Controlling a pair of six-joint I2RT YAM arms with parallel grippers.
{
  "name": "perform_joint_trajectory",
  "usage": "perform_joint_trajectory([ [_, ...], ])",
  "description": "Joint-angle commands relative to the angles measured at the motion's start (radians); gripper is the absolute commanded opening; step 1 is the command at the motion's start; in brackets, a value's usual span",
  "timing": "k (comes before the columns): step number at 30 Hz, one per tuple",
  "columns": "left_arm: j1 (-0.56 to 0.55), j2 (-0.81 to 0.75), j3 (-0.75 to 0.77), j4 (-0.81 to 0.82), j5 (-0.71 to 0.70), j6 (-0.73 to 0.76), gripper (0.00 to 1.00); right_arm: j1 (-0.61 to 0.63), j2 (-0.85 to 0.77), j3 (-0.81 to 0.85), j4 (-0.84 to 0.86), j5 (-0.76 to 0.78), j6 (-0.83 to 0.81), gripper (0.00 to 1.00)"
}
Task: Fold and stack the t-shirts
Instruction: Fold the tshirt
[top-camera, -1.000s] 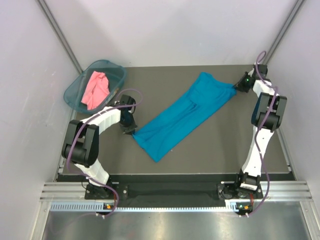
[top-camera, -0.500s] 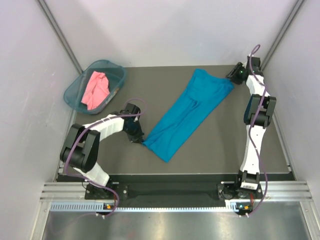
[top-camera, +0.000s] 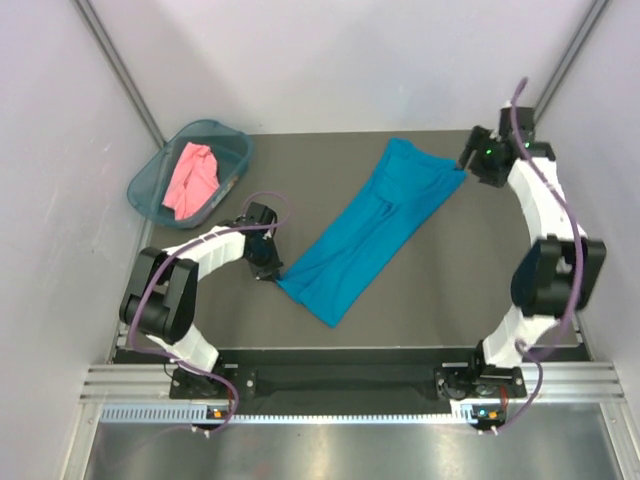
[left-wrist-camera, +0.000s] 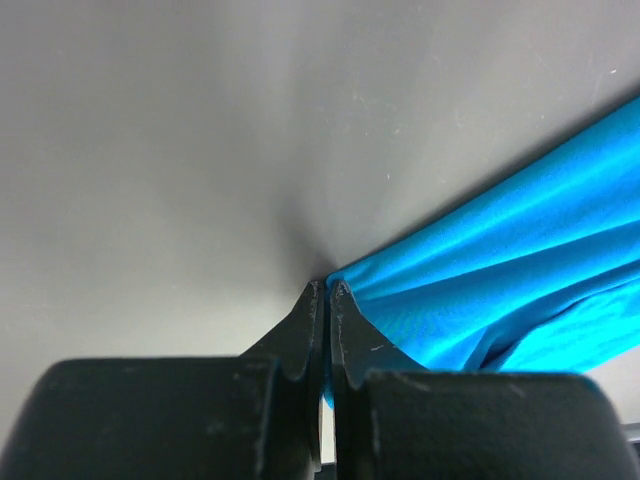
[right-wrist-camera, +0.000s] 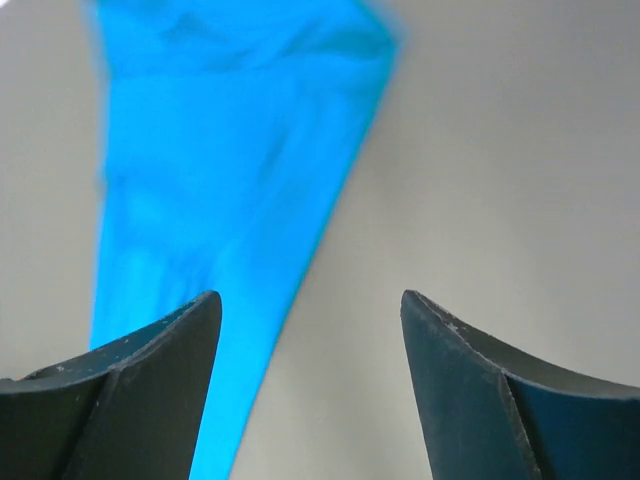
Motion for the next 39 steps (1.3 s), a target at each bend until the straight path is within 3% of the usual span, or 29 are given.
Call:
perform_joint_trajectory([
  [1,0.010,-0.005,0.001,-0.027,-0.063,0.036,0.00,0.188,-0.212,-0.211,-0.032,-0.027,-0.027,0.72],
  [4,0.013,-0.020,-0.008,-0.023,-0.049,0.034,0.00,0.370,-0.385,-0.515,0.023,-0.087,0.033,0.68],
  [9,0.013,-0.029,-0.011,-0.023,-0.034,0.040,0.00,0.695,-0.614,-0.825,0.209,-0.144,0.232,0.60],
  [16,0.013,-0.012,0.006,-0.021,-0.025,0.054,0.00,0.949,-0.631,-1.221,0.800,-0.257,0.620,0.65],
  [20,0.013,-0.023,-0.002,-0.018,-0.031,0.053,0.00,1.020,-0.520,-1.243,1.018,-0.208,0.702,0.65],
  [23,0.013,-0.028,-0.005,-0.020,-0.026,0.048,0.00,1.041,-0.454,-1.269,1.140,-0.174,0.806,0.55],
  [27,0.013,-0.041,-0.011,-0.017,-0.032,0.054,0.00,1.073,-0.404,-1.261,1.183,-0.122,0.907,0.51],
  [33,0.013,-0.052,-0.016,-0.006,-0.045,0.057,0.00,1.159,-0.394,-1.199,1.028,-0.004,0.982,0.49],
  [39,0.013,-0.066,-0.022,0.000,-0.038,0.057,0.00,1.205,-0.334,-1.205,1.022,0.068,1.076,0.45],
])
